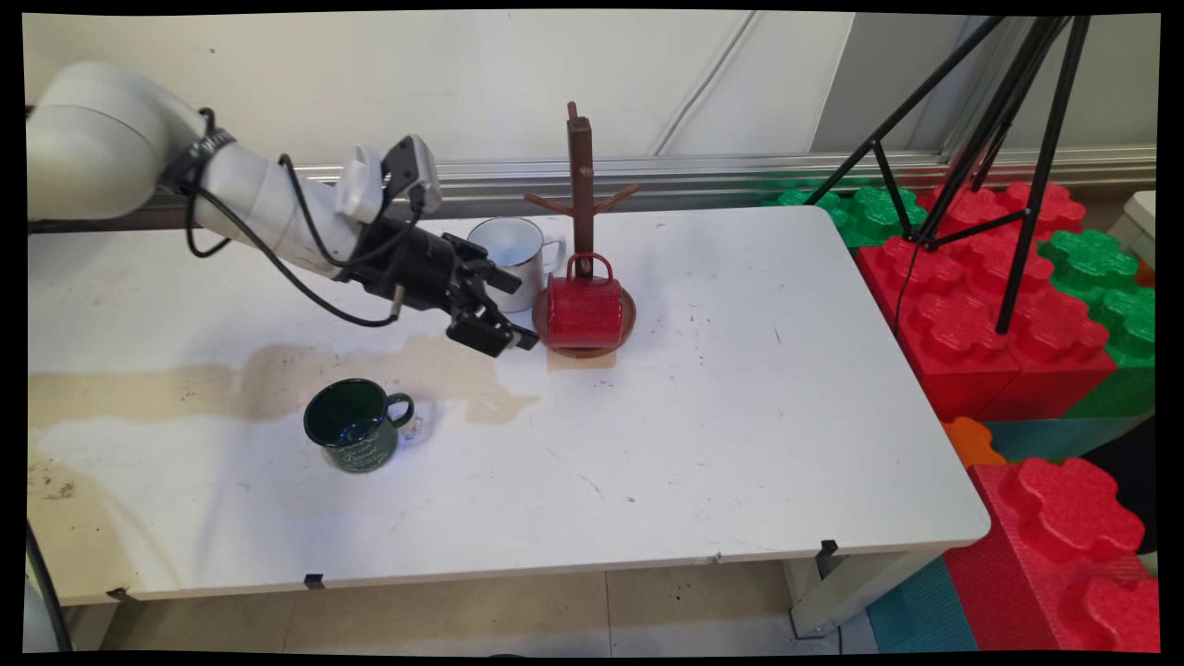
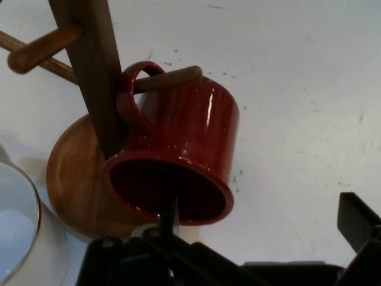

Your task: Pick up the red mug from the rack

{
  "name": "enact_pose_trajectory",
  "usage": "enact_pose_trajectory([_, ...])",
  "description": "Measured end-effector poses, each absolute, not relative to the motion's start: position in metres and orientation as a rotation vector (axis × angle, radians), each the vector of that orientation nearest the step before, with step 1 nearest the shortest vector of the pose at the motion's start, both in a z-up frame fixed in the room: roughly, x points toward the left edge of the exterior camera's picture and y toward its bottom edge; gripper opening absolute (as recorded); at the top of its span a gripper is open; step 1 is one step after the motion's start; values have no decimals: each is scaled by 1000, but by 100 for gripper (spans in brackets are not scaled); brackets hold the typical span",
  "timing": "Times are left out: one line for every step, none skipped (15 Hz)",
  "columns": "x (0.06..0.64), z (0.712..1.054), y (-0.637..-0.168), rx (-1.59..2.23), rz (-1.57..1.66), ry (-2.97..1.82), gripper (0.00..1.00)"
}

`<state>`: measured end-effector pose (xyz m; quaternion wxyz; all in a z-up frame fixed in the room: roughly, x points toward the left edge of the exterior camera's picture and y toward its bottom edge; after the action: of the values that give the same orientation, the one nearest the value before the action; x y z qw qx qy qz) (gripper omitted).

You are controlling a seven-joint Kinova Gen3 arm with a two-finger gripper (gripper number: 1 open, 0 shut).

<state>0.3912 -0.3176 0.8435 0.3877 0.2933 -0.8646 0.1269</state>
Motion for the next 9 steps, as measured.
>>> enact_pose_trajectory([390, 838, -320, 754, 319, -2193, 100])
enact_pose_trajectory([390, 835, -321, 760, 318, -2187, 100])
enact_pose_trajectory([389, 830, -323, 771, 315, -2179, 100])
enact_pose_trajectory([388, 825, -324, 783, 311, -2169, 100])
enact_pose_trajectory([386, 820, -326, 792, 306, -2161, 100])
enact_pose_trajectory([385, 815, -327, 802, 299, -2150, 100])
enact_pose_trajectory([383, 811, -328, 814, 292, -2136, 100])
enact_pose_trajectory([381, 807, -329, 827, 284, -2121, 100])
enact_pose_trajectory([380, 803, -330, 839, 277, -2106, 100])
